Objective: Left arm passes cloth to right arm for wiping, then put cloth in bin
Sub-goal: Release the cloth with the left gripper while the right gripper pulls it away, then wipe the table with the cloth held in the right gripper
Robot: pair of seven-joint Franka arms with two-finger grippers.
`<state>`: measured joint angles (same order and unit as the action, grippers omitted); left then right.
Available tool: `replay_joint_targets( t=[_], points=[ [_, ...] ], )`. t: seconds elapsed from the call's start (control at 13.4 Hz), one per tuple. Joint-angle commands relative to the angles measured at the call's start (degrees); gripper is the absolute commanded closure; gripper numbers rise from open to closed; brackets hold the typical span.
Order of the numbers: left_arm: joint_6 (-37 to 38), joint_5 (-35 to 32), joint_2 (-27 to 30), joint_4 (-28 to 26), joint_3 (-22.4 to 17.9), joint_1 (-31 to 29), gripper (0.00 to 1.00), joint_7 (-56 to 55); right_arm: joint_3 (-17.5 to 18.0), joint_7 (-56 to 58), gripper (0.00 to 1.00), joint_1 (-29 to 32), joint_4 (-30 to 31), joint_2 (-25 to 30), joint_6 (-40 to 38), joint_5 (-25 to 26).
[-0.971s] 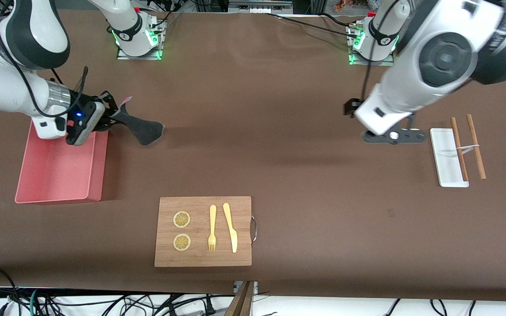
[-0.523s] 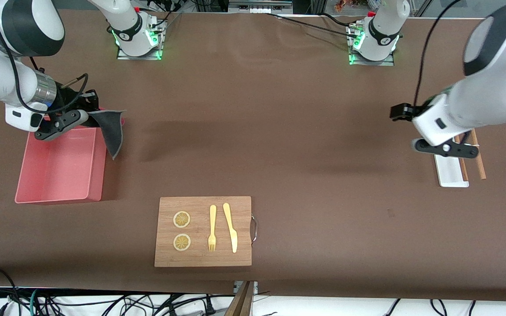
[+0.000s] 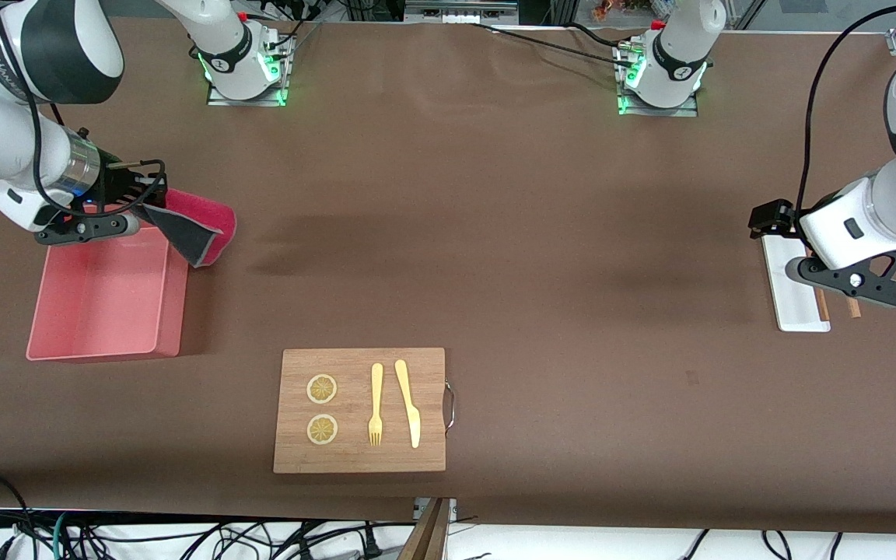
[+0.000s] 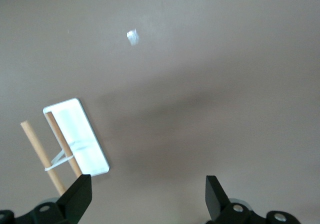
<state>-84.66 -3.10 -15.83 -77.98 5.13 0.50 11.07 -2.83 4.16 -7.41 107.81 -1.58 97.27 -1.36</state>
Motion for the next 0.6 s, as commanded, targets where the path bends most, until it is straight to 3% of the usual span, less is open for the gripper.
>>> replay_joint_targets(
  t=[0.0, 0.3, 0.52],
  points=[
    [-12.5, 2.75, 11.84, -16.54, -3.02, 0.73, 0.0, 0.62, 0.28, -1.44, 1.0, 1.25, 0.03, -1.57, 2.65, 2.33],
    [-15.08, 3.45, 12.49, -17.64, -3.11, 0.73, 0.0, 0.62, 0.37, -4.06, 1.0, 1.7, 1.18, -6.93, 4.32, 2.07],
    [-14.58, 3.45, 12.4, -17.29, -3.02, 0.64, 0.0, -0.25, 0.37, -4.6, 1.0, 1.61, 1.53, -14.39, 12.92, 1.8]
  ],
)
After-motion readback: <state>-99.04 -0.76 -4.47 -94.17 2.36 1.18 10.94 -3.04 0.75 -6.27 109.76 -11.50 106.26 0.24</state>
